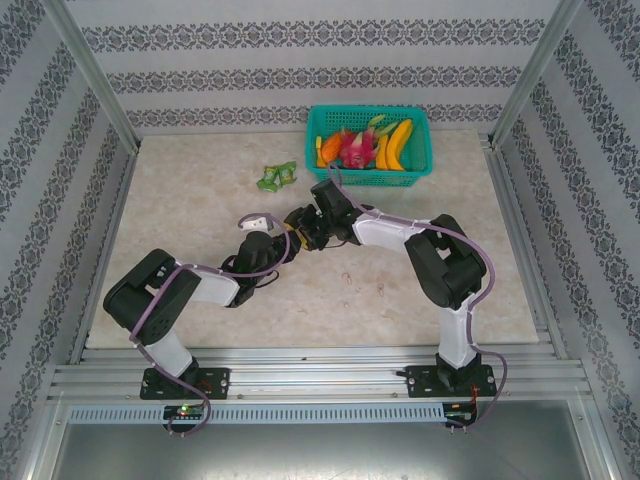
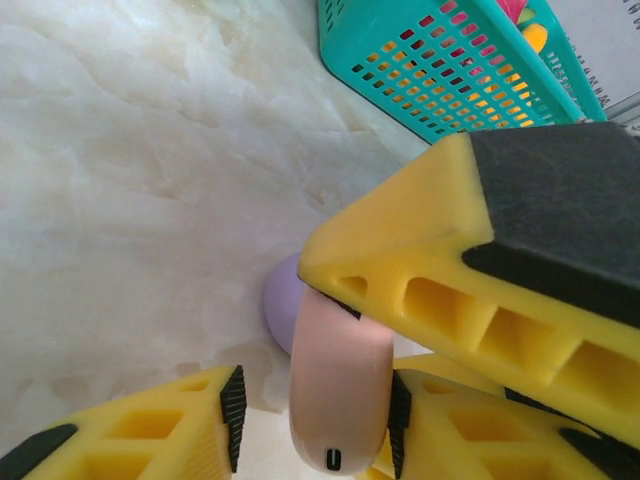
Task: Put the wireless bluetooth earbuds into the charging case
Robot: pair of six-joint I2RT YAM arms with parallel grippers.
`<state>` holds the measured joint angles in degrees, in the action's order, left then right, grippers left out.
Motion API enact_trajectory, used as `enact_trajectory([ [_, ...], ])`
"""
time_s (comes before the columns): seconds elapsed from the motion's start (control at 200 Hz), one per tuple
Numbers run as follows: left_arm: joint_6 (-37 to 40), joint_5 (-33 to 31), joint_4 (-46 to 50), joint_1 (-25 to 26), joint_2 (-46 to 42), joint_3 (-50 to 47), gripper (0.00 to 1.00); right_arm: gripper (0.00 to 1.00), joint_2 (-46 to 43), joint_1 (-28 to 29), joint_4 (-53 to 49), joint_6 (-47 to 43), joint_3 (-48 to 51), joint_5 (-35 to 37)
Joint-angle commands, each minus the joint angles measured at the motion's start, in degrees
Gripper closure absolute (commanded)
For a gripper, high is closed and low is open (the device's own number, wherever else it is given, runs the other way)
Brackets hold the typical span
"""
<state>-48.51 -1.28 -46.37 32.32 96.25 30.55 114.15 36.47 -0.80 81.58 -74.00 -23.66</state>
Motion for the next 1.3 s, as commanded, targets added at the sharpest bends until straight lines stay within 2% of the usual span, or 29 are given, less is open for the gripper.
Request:
enact_trajectory([
  [0.0, -1.2, -1.9, -4.2, 0.7, 0.9, 1.0, 0.60, 0.50, -2.5, -0.4, 3.4, 2.5, 1.3, -1.6],
  [0.38, -1.9, -3.5, -5.4, 0.7, 1.3, 1.4, 0.72, 0.50, -3.6, -0.3, 4.7, 3.6, 1.9, -2.1],
  [0.854, -2.0, -3.8, -4.4, 0.8, 0.9, 1.7, 0.96, 0.49, -4.6, 0.1, 5.9, 4.6, 3.0, -2.0],
  [0.949, -2.1, -3.8, -3.6, 0.7, 0.4, 1.7, 1.00, 0.46, -4.7, 0.1, 6.1, 4.8, 3.1, -1.8],
  [1.179, -1.9, -2.8, -0.8, 0.7, -1.5, 1.4, 1.00, 0.30, -6.0, -1.7, 7.5, 5.5, 3.6, -1.0],
  [1.294, -1.0, -0.9, 2.8, 0.5, -3.9, 1.1, 1.00, 0.26, -8.8, -4.2, 8.2, 4.9, 5.9, 0.3],
])
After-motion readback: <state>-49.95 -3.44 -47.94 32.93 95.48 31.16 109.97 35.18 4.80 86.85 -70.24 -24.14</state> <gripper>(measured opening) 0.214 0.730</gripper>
